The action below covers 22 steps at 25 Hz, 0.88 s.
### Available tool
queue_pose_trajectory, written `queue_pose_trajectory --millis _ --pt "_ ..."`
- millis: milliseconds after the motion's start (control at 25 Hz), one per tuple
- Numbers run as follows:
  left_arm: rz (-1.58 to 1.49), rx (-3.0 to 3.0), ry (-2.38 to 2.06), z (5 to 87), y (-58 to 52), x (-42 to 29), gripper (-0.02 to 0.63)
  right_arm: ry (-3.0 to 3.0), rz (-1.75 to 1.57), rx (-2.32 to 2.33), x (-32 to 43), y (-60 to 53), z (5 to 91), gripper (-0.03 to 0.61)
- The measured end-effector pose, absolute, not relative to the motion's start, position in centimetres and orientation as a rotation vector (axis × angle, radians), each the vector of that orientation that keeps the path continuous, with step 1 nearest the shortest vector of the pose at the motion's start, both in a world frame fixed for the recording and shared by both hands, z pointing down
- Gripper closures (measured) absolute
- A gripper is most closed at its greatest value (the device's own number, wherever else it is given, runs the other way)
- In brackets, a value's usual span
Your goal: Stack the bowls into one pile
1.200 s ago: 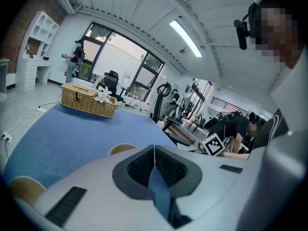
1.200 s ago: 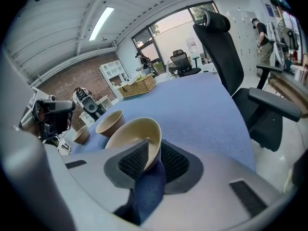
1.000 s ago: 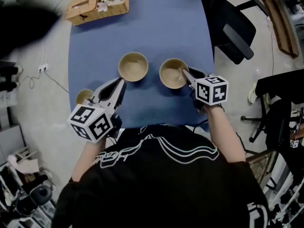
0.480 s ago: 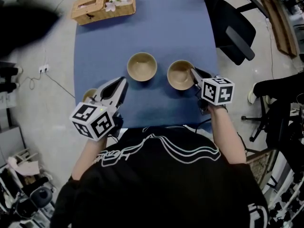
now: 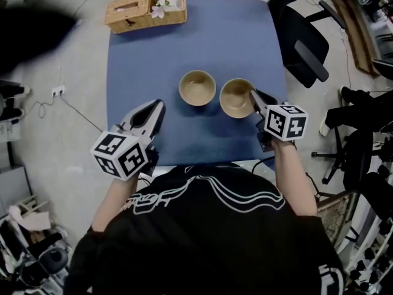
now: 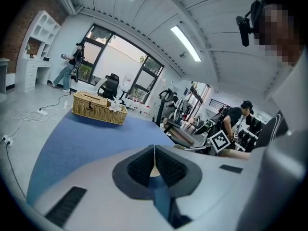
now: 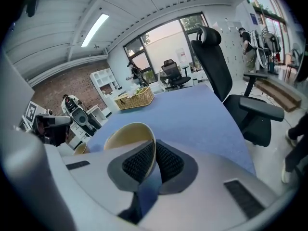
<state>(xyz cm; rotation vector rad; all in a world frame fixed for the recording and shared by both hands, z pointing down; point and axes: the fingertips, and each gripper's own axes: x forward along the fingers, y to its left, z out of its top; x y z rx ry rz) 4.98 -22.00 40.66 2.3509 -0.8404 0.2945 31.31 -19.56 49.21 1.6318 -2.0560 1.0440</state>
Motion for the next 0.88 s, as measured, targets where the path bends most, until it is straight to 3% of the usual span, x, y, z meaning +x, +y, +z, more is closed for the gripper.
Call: queue_pose_trajectory --millis 880 --pt "0.184 2.283 -1.069 39.5 -19.5 -8.7 0.584 -2.285 0.899 1.386 15.8 -21.5 44.5 0.537"
